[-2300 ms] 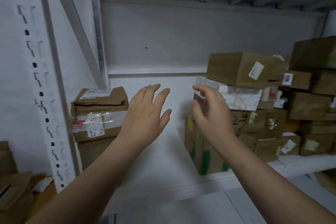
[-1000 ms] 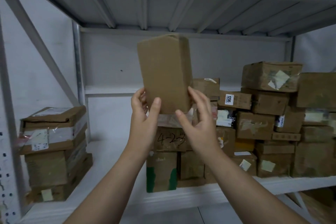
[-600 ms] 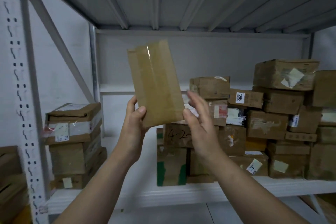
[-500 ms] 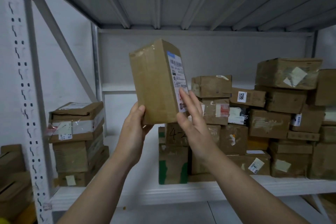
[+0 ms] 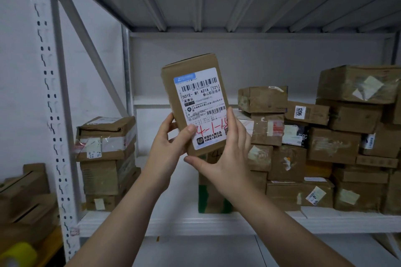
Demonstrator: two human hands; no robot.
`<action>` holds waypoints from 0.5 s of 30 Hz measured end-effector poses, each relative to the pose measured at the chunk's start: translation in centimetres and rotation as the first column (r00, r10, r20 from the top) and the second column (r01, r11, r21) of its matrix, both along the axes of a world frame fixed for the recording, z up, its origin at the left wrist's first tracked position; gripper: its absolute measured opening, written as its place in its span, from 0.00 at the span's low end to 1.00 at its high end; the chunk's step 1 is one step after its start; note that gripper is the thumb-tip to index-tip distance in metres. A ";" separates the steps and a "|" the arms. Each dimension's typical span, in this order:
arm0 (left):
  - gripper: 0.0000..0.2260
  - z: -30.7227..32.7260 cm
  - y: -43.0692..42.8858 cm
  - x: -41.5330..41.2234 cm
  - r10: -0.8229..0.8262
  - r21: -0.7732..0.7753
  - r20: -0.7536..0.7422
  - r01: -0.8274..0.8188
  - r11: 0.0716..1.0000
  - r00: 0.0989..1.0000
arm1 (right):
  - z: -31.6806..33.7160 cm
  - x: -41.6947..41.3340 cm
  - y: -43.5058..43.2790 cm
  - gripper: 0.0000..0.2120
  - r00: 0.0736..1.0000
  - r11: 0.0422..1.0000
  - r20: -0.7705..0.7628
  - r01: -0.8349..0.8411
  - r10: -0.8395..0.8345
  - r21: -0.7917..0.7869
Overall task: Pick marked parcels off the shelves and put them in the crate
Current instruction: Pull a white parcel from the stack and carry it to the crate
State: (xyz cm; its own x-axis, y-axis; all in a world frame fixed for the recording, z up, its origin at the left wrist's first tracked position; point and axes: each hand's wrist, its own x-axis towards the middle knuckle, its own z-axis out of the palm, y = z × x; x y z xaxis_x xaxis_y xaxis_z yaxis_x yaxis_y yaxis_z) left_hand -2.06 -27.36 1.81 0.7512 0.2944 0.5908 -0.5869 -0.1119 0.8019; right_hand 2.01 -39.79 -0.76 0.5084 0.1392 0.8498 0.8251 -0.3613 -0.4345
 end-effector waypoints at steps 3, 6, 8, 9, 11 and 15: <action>0.28 -0.1 0.2 -0.2 0.006 -0.013 0.014 -0.006 1.000 1.000 | -0.1 -0.2 0.4 0.53 1.000 1.000 0.000 0.006 -0.006 0.000; 0.24 -0.4 0.5 -0.4 0.031 0.010 0.018 -0.031 0.999 0.999 | -0.7 -0.1 0.9 0.51 0.998 0.997 0.002 -0.070 0.070 0.017; 0.17 -1.1 1.2 -0.6 0.048 -0.014 0.013 -0.048 0.999 0.999 | -1.4 0.1 1.3 0.48 0.997 0.995 0.016 -0.077 0.079 -0.063; 0.15 -1.7 1.8 -0.7 0.071 -0.016 -0.007 -0.071 0.997 0.997 | -2.0 0.3 1.6 0.45 0.997 0.991 0.041 -0.060 0.065 -0.121; 0.18 -3.1 3.3 -1.0 0.131 0.036 -0.109 -0.128 0.991 0.985 | -3.4 0.8 2.4 0.41 0.994 0.981 0.102 -0.029 0.050 -0.191; 0.13 -6.9 6.0 -2.1 0.124 0.026 -0.341 -0.122 0.992 0.932 | -7.5 1.5 4.5 0.33 0.984 0.969 0.053 -0.155 0.168 -0.194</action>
